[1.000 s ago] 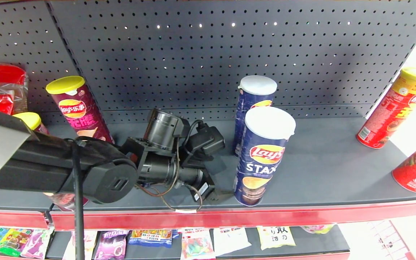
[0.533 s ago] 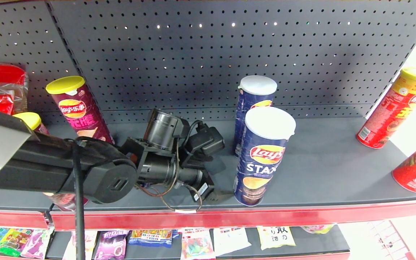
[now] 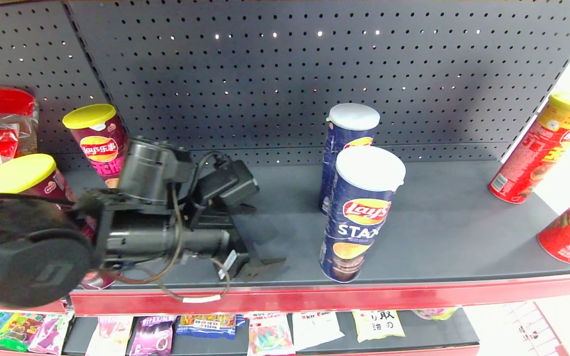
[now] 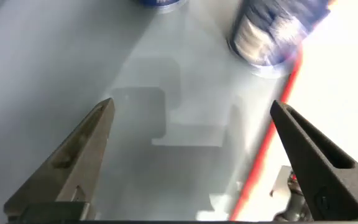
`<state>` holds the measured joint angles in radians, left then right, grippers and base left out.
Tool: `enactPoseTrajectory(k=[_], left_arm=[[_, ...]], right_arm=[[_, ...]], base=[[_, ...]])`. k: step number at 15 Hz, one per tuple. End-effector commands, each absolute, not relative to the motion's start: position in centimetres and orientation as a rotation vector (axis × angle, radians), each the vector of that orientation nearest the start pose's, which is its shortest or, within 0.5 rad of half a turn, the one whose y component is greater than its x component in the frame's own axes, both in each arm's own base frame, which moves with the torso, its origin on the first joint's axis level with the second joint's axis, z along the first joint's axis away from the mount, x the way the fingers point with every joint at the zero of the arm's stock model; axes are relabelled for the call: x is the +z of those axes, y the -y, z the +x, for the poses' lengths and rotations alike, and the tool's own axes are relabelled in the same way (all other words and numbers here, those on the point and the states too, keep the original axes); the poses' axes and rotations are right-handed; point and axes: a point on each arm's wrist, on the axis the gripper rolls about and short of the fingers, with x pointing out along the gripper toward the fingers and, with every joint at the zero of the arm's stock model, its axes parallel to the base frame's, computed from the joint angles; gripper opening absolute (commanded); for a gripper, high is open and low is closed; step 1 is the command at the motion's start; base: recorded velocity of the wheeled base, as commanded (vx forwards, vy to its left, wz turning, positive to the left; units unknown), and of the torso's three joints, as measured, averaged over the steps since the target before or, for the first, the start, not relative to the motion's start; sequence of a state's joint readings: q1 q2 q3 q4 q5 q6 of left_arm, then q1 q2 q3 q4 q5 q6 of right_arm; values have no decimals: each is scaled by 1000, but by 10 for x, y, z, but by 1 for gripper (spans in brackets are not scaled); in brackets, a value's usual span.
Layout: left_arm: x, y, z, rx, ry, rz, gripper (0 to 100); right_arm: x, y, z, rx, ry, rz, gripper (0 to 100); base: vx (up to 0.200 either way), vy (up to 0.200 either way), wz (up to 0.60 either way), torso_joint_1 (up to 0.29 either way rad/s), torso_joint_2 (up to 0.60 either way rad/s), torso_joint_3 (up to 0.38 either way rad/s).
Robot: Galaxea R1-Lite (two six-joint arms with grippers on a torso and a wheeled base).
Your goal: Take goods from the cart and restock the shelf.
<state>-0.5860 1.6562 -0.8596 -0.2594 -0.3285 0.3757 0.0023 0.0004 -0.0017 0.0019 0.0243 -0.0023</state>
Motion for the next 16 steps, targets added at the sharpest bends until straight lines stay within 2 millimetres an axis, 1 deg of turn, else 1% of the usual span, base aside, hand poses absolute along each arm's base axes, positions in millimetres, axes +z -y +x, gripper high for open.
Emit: enactPoseTrajectory(k=[1, 2, 3, 5, 7, 8, 9, 10, 11, 13, 15, 16], left_arm=[[200, 99, 153, -915, -268, 350, 100], [203, 84, 133, -891, -237, 327, 100], [203, 69, 117, -847, -218, 304, 100], [194, 35, 78, -691, -205, 204, 100], [186, 19, 41, -618, -206, 116, 100], [173, 8, 2, -579, -196, 58, 100], [168, 5, -10, -558, -192, 46, 100], [158, 2, -26, -440, -176, 15, 100], [150, 1, -32, -337, -166, -27, 100], [139, 3, -35, -196, -155, -90, 100], [127, 4, -41, -170, -121, -93, 100], [116, 4, -46, -170, -90, -89, 100]], right_arm=[[76, 0, -23, 28, -3, -3, 100], [76, 0, -23, 28, -3, -3, 100], [76, 0, -23, 28, -1, -3, 100], [76, 0, -23, 28, -1, -3, 100], [76, 0, -23, 28, -3, -3, 100], [76, 0, -23, 28, -1, -3, 100], [76, 0, -23, 28, -3, -3, 100], [76, 0, -23, 28, -1, -3, 100], [76, 0, -23, 28, -1, -3, 100], [76, 0, -23, 28, -1, -3, 100], [76, 0, -23, 28, -3, -3, 100], [76, 0, -23, 28, -1, -3, 100]], base=[[0, 0, 0, 0, 0, 0], [0, 0, 0, 0, 0, 0], [0, 0, 0, 0, 0, 0], [0, 0, 0, 0, 0, 0], [0, 0, 0, 0, 0, 0], [0, 0, 0, 0, 0, 0], [0, 0, 0, 0, 0, 0], [0, 0, 0, 0, 0, 0], [0, 0, 0, 0, 0, 0], [0, 0, 0, 0, 0, 0], [0, 0, 0, 0, 0, 0], [0, 0, 0, 0, 0, 0]])
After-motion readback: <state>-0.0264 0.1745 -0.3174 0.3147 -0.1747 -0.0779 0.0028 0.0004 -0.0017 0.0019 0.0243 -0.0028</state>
